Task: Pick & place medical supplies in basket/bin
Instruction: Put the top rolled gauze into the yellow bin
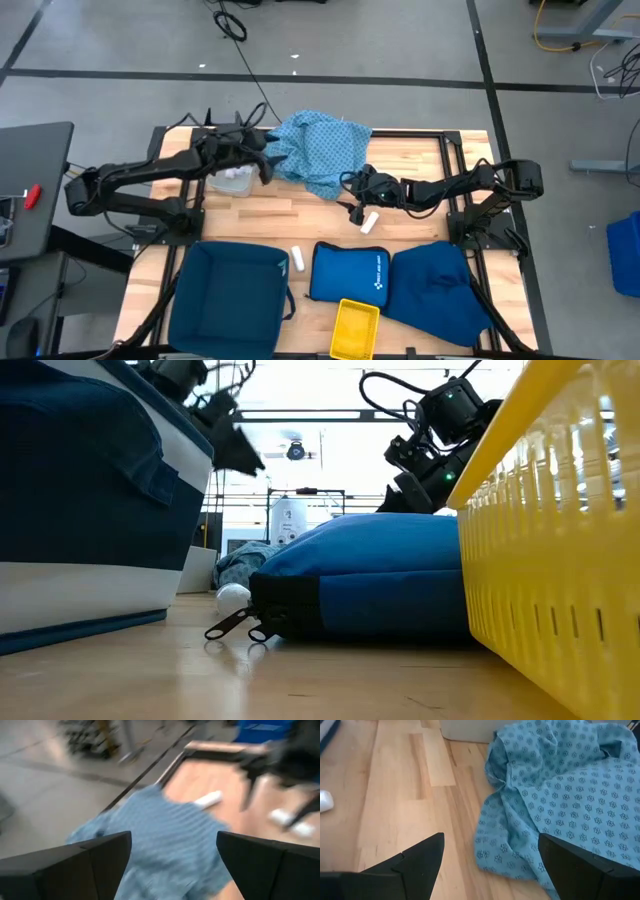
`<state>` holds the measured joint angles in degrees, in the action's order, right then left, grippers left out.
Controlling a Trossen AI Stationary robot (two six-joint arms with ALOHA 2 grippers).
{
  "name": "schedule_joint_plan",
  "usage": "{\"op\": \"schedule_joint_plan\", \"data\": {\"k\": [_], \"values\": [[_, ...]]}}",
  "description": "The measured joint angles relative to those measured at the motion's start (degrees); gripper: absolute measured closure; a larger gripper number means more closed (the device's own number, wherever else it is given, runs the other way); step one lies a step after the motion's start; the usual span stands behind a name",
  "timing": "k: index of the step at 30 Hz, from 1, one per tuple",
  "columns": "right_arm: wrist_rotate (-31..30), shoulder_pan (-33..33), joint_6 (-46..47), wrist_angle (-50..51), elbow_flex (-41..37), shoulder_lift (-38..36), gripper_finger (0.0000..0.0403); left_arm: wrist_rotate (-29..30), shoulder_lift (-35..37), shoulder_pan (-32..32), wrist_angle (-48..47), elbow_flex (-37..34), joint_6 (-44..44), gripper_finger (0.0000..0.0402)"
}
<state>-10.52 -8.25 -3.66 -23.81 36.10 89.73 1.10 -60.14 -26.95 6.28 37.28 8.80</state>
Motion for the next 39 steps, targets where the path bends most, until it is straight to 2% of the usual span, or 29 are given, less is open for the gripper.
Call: {"op": "schedule_joint_plan", "data": {"k": [9,13,17,21,25,29,39], "values": [[-1.7,-2.1,1.9,9.7,2.8,0.0,0.0069,-13.5,0.5,5.0,8.7,0.0,4.3,0.0104],[-2.5,-2.1,1.3,12.4,4.6,0.0,0.0069,-20.4,0.5,6.8,21.7,-4.0,4.0,0.0104],[-2.6,-2.2,1.4,16.7,6.3,0.0,0.0069,-17.9,0.3,7.5,40.1,-13.0,1.2,0.0104],[-2.6,-2.3,2.4,21.3,7.9,0.0,0.0069,-14.7,0.3,7.5,49.9,-20.6,-2.0,0.0104],[-2.6,-3.3,4.1,32.3,11.1,0.0,0.0069,-13.4,0.7,7.4,49.2,-24.4,-3.5,0.0104],[-2.6,-5.6,6.0,42.2,14.2,0.0,0.0069,-9.7,0.8,7.3,48.0,-25.4,-0.8,0.0104],[0.4,-15.0,6.1,48.4,15.0,0.0,0.0069,-8.6,2.1,7.3,44.2,-25.4,1.4,0.0104]]}}
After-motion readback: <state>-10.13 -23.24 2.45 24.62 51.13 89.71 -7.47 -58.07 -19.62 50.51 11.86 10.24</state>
